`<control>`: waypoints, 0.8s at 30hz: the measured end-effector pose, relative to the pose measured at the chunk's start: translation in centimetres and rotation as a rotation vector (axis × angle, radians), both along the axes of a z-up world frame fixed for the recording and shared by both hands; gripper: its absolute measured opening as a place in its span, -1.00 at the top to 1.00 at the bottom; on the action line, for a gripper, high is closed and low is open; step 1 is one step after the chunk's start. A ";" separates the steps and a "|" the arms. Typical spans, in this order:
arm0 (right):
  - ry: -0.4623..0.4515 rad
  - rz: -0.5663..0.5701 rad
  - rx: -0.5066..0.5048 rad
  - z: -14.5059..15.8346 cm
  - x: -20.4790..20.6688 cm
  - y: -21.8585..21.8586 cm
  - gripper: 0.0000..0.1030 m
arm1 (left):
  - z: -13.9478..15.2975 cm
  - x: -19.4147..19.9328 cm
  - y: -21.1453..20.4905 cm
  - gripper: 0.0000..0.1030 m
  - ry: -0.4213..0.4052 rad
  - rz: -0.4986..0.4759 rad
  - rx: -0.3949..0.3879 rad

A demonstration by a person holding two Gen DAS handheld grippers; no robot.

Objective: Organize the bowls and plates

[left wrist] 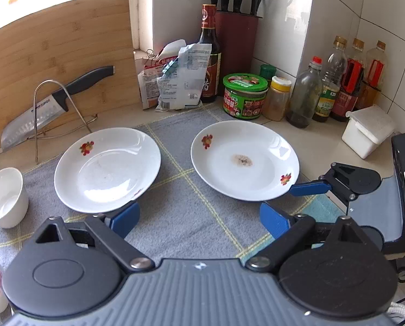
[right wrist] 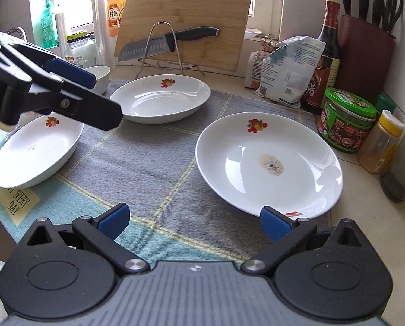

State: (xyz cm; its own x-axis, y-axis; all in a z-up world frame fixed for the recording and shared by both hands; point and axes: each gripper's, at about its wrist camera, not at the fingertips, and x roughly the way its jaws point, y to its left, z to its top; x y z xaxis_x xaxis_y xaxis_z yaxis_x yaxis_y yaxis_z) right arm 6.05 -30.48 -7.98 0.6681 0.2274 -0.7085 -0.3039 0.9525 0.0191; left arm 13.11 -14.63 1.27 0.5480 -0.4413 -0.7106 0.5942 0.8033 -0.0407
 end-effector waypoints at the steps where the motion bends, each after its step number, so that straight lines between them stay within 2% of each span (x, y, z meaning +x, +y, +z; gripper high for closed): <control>1: 0.003 0.007 0.002 -0.1 0.0 0.5 -1.00 | -0.1 -0.3 0.5 -0.84 0.002 0.004 -0.001; 13: 0.052 -0.005 -0.011 -0.8 -0.2 8.2 -1.00 | -1.3 -3.3 10.3 -0.84 0.035 0.070 0.004; 24: 0.044 -0.023 -0.068 0.1 0.4 13.1 -1.00 | -3.2 -5.4 19.1 -0.84 0.045 0.105 0.077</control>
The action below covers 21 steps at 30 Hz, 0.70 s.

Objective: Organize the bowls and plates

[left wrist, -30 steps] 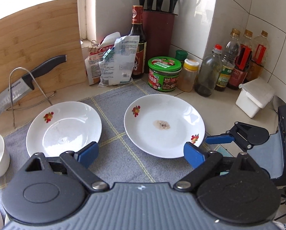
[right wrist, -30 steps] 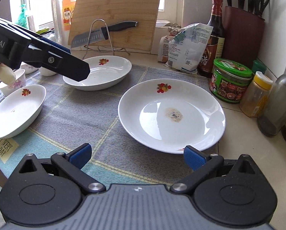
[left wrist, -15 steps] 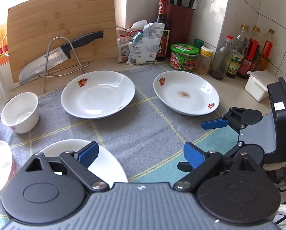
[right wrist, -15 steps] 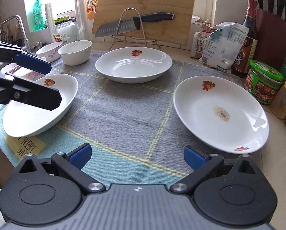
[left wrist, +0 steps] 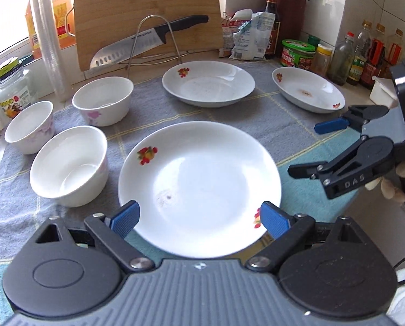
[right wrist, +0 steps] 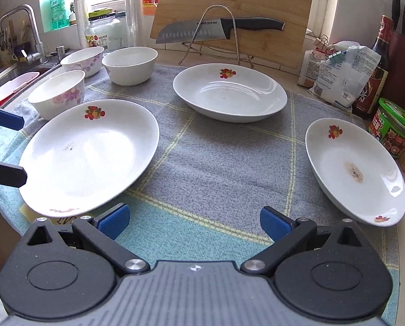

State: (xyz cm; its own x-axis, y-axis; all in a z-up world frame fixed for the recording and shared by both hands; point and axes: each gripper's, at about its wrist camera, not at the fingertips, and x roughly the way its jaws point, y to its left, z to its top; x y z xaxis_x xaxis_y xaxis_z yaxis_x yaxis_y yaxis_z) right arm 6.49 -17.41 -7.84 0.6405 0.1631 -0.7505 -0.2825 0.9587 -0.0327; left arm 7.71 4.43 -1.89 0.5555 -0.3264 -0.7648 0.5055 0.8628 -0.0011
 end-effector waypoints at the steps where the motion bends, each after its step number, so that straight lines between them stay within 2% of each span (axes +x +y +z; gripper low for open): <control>1: -0.003 0.001 -0.003 0.2 0.1 0.3 -1.00 | -0.2 -0.1 0.6 -0.84 0.001 -0.002 0.006; 6: -0.001 0.002 0.039 0.9 1.1 1.4 -1.00 | -1.8 -0.2 3.0 -0.84 0.023 -0.034 0.027; 12: 0.041 0.021 0.110 0.7 2.0 2.9 -1.00 | -3.7 0.0 3.5 -0.84 0.039 -0.069 0.037; 21: 0.128 0.072 0.103 -1.3 2.9 5.7 -1.00 | -5.6 0.7 2.8 -0.85 0.051 -0.131 0.043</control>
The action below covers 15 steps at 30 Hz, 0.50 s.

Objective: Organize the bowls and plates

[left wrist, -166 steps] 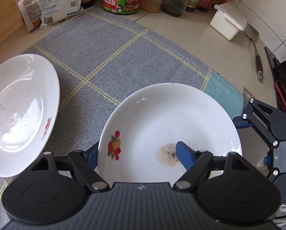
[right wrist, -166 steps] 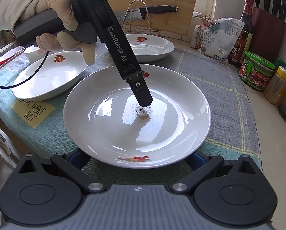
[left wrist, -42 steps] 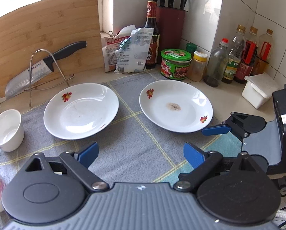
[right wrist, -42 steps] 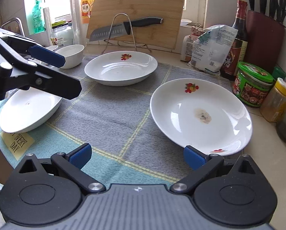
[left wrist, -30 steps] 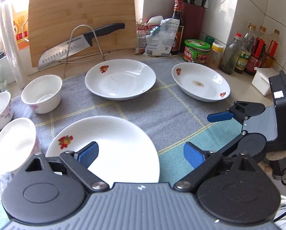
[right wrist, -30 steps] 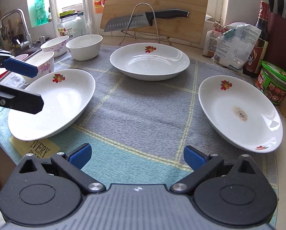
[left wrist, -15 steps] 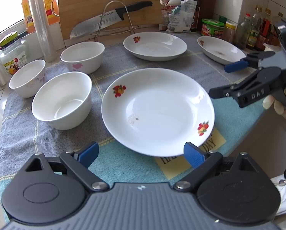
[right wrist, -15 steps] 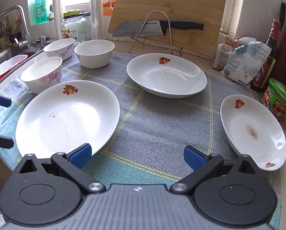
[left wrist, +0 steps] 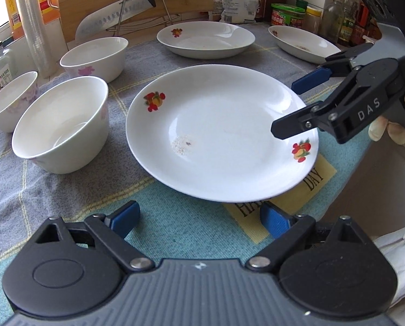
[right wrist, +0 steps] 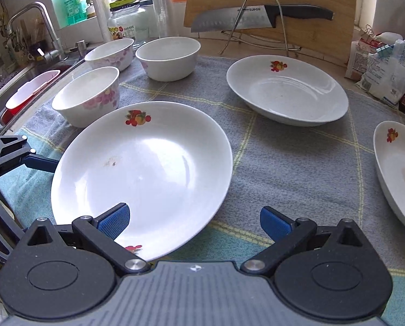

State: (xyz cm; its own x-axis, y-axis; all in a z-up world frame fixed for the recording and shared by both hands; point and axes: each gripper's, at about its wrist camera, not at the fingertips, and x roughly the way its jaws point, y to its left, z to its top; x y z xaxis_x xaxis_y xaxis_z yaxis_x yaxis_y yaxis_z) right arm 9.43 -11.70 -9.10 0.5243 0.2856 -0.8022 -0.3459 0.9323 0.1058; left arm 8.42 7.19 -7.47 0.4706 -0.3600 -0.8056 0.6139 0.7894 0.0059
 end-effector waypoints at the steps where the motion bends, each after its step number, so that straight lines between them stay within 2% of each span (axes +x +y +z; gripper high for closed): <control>1: 0.006 0.004 0.001 -0.1 0.1 0.2 -1.00 | 0.0 0.0 0.0 -0.85 -0.007 -0.007 0.000; 10: 0.035 0.013 -0.013 -0.9 1.6 1.1 -1.00 | -0.4 0.6 0.1 -0.98 -0.025 -0.038 -0.018; 15: 0.037 -0.001 -0.019 -0.9 2.3 1.5 -1.00 | -0.5 1.1 -0.1 -0.99 -0.028 -0.065 -0.020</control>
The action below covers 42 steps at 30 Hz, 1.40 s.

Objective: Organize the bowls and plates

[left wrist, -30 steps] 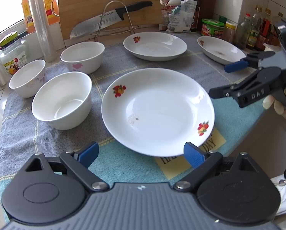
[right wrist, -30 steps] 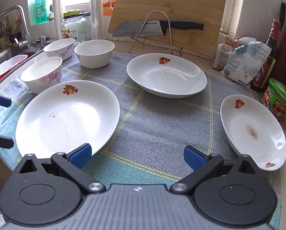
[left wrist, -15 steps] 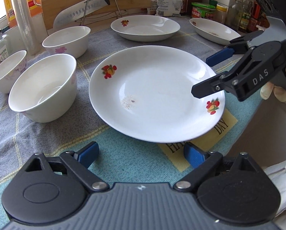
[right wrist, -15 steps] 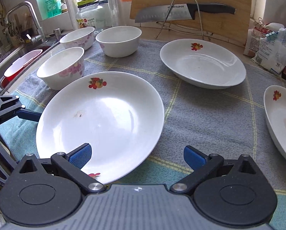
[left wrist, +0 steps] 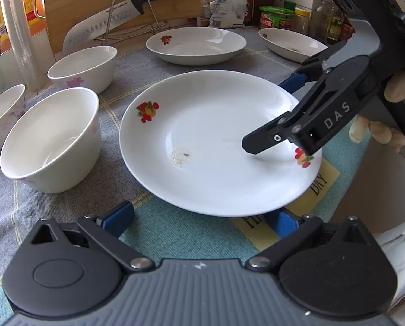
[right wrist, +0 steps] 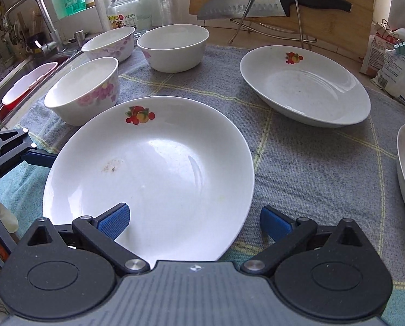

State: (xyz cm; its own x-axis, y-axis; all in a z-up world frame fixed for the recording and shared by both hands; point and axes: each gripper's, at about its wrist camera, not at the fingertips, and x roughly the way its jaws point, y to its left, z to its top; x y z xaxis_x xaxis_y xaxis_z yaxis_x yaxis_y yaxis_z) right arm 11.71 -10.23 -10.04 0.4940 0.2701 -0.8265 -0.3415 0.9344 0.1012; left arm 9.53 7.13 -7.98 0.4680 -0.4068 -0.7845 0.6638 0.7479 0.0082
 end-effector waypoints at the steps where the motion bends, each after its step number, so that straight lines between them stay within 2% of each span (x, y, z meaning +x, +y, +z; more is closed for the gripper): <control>1: 0.000 0.001 -0.005 0.0 0.1 0.1 -1.00 | 0.0 0.1 0.0 -0.99 -0.001 -0.004 -0.001; 5: 0.003 0.009 -0.040 -0.1 0.4 0.8 -1.00 | -0.1 0.4 -0.1 -1.00 -0.004 -0.030 -0.002; 18: 0.030 0.088 -0.050 0.0 1.3 1.3 -1.00 | -0.4 0.7 0.2 -1.00 -0.033 -0.116 -0.032; 26: 0.062 0.057 0.030 0.3 2.3 0.3 -1.00 | -0.4 0.8 0.3 -1.00 -0.043 -0.155 -0.043; 42: 0.154 0.106 0.121 0.7 4.3 -0.1 -1.00 | -0.5 0.8 0.6 -1.00 -0.054 -0.225 -0.056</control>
State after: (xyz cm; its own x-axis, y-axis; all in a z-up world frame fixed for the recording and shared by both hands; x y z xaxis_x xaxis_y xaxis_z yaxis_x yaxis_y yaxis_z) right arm 16.05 -10.36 -9.39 0.3278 0.4151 -0.8487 -0.4086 0.8722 0.2688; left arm 10.37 7.69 -8.47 0.4018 -0.5478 -0.7338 0.8134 0.5816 0.0112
